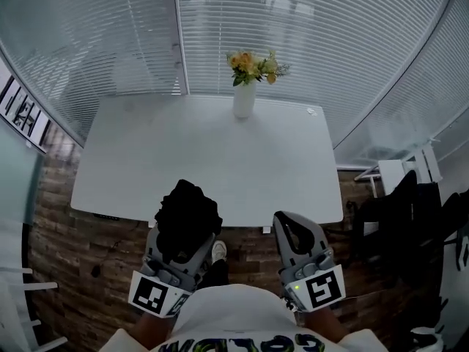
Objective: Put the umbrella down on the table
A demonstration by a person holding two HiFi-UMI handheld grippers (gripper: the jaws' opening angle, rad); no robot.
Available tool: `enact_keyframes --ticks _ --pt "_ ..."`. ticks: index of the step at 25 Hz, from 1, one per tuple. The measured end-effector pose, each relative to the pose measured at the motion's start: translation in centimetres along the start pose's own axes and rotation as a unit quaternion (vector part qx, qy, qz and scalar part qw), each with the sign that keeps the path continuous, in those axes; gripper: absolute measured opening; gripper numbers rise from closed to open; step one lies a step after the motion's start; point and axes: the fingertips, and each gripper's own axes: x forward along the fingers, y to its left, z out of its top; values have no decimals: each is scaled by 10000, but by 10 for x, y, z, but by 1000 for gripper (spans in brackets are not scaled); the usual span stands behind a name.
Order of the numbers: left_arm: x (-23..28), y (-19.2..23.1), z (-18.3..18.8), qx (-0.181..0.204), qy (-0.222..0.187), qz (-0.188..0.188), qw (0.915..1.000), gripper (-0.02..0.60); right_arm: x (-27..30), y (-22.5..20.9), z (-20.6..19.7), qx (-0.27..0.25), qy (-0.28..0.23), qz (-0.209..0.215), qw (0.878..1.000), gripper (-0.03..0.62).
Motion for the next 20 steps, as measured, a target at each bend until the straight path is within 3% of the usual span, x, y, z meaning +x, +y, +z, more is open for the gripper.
enact_keyframes --ticks 20 --pt "98 91 -1 -68 -3 -121 9999 268 122 -63 9 -98 -66 -85 9999 9"
